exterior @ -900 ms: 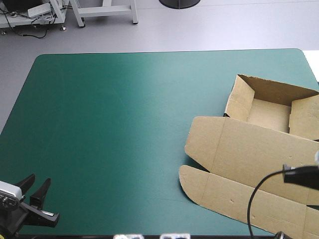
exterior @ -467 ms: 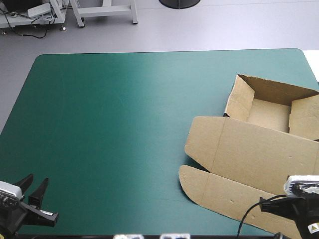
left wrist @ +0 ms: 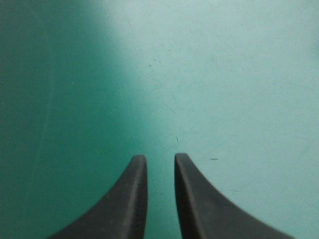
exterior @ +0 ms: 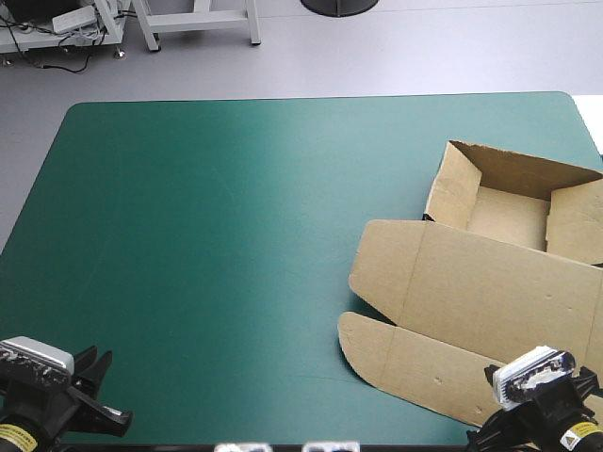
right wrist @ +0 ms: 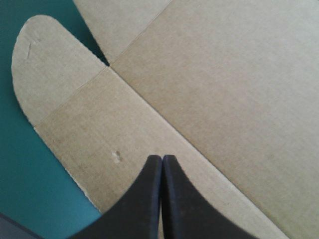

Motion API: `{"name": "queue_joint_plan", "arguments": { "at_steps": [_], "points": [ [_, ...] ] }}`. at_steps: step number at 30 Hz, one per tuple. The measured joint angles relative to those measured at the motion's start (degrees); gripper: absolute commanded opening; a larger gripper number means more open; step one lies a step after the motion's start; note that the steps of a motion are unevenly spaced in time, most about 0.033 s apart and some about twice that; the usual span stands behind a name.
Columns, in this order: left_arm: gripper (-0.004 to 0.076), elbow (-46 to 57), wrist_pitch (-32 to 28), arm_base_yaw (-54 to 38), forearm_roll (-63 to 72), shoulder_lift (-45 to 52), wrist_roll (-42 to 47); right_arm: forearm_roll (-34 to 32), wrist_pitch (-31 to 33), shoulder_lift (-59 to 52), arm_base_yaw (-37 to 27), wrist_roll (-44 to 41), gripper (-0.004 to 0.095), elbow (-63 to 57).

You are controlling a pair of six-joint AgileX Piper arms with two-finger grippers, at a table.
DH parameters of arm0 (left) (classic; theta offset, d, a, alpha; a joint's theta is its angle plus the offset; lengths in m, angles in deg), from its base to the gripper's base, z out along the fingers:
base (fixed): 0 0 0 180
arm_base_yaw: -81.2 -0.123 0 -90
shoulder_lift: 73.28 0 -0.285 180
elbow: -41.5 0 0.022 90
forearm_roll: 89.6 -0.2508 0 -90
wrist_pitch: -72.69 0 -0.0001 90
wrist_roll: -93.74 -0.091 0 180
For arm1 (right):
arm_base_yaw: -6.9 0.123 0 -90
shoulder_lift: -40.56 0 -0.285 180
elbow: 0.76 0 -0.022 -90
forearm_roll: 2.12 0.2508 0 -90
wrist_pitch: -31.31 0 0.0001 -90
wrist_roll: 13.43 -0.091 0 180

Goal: Fold the box

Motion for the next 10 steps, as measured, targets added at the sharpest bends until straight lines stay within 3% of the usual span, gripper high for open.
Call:
{"name": "queue_joint_plan", "arguments": {
  "at_steps": [10],
  "points": [
    [0.0137,6.6,0.1,0.0,1.2,6.4,2.1,-0.9,-0.2,0.0,2.0,-2.4,-0.0024,-1.1]
  ]
}}
